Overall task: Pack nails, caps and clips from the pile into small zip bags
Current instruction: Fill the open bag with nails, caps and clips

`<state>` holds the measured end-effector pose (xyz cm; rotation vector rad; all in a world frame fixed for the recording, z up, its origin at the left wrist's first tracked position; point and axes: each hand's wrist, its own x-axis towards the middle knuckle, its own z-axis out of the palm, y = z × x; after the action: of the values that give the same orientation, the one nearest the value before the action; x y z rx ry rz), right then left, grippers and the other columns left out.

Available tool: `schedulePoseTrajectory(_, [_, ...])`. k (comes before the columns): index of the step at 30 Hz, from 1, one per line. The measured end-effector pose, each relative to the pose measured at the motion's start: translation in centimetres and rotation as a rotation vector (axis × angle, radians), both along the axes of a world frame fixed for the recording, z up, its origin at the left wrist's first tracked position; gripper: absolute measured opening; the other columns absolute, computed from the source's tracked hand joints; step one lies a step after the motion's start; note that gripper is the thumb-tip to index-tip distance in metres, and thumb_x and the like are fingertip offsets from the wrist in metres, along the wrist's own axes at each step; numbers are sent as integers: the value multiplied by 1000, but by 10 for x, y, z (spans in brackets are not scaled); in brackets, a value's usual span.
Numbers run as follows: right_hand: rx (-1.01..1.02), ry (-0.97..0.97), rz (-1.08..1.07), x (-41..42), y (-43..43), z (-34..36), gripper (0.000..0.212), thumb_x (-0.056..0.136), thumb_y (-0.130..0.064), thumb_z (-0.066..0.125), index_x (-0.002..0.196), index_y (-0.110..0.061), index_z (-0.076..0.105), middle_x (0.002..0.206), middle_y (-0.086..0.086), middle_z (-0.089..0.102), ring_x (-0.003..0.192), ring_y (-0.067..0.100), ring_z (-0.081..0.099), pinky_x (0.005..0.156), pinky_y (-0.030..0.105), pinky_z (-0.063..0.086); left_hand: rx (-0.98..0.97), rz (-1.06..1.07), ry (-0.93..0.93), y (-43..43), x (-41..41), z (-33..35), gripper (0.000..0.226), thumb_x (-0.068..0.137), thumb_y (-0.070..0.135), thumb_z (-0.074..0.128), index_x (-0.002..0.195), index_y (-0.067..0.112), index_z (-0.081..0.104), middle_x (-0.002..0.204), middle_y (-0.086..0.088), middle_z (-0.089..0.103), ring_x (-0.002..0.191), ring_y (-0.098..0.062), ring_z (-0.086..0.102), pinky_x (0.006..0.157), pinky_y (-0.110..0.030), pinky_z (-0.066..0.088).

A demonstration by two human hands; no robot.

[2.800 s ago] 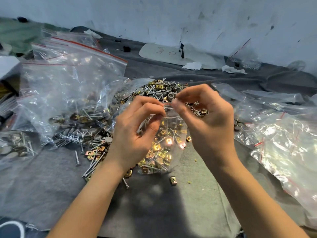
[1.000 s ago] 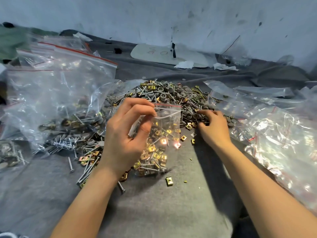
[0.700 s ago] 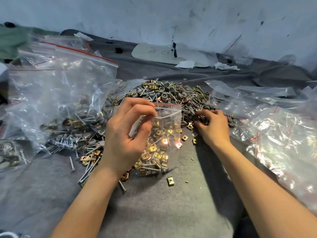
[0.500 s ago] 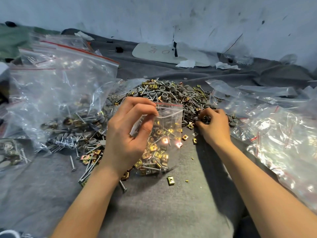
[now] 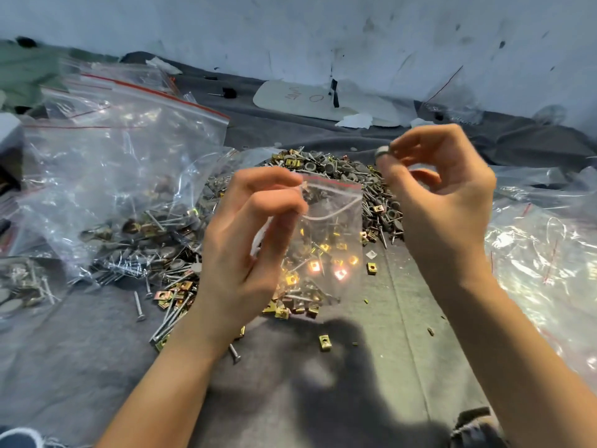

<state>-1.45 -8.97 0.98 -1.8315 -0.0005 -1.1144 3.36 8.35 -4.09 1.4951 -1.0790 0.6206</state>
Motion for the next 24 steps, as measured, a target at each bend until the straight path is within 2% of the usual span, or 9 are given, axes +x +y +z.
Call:
schedulePoseTrajectory(3, [-17,-72,150,-15,17,12,21,82,-6,70,86,-24,59,80,-13,64,78,6,62,72,22,46,69,-46,-31,-2,-3,5,12,102,15,42,102,11,53,115,-10,53,108,-31,57,90,-42,47])
schedulePoseTrajectory(7, [-100,109,301,-23,16,14,17,80,-2,70,85,-15,62,81,-6,66,76,9,63,72,23,47,118,-47,-6,-8,-5,3,10,100,12,44,103,13,54,112,-13,56,105,-26,58,88,-34,46])
schedulePoseTrajectory(10, [-216,252,266,-24,8,10,9,79,-6,72,83,-11,66,80,-5,67,79,13,63,76,35,51,128,-41,14,-10,-4,0,10,99,11,46,102,14,55,111,-13,56,105,-25,58,86,-35,47])
schedulePoseTrajectory(12, [-239,258,226,-24,4,9,3,81,-16,71,82,-14,69,84,-5,67,86,15,63,78,38,51,128,-43,24,-12,-4,-1,10,98,11,46,101,14,55,110,-13,57,105,-25,58,85,-35,47])
schedulePoseTrajectory(14, [-163,209,168,-21,-5,9,6,83,-24,69,81,-18,70,88,-4,67,88,9,63,75,25,49,117,-40,30,-13,-4,-2,10,98,11,46,101,14,55,109,-12,57,104,-24,58,86,-34,47])
schedulePoseTrajectory(17, [-54,237,-93,-12,-39,0,6,86,-21,65,81,-23,68,81,-9,68,73,-4,59,69,10,43,105,-32,43,-14,-4,-1,10,98,11,46,100,15,55,109,-11,57,104,-23,58,86,-34,48])
schedulePoseTrajectory(20, [-8,565,-349,-4,-82,-27,8,85,-13,64,86,-18,70,86,3,71,75,9,60,73,22,45,99,-29,51,-15,-6,0,10,97,11,47,100,15,55,108,-10,58,103,-22,58,86,-32,48])
schedulePoseTrajectory(22, [1,815,-383,-2,-99,-49,9,85,-10,67,92,-11,72,88,10,71,75,16,60,69,21,43,89,-29,56,-16,-7,1,10,96,10,47,99,14,55,107,-10,58,101,-21,58,85,-28,47])
schedulePoseTrajectory(24, [-41,1000,-349,-1,-105,-65,8,83,-10,71,91,-9,72,77,5,67,69,18,59,62,17,42,78,-30,61,-17,-7,2,10,95,9,47,99,14,55,106,-9,58,98,-19,58,85,-25,46])
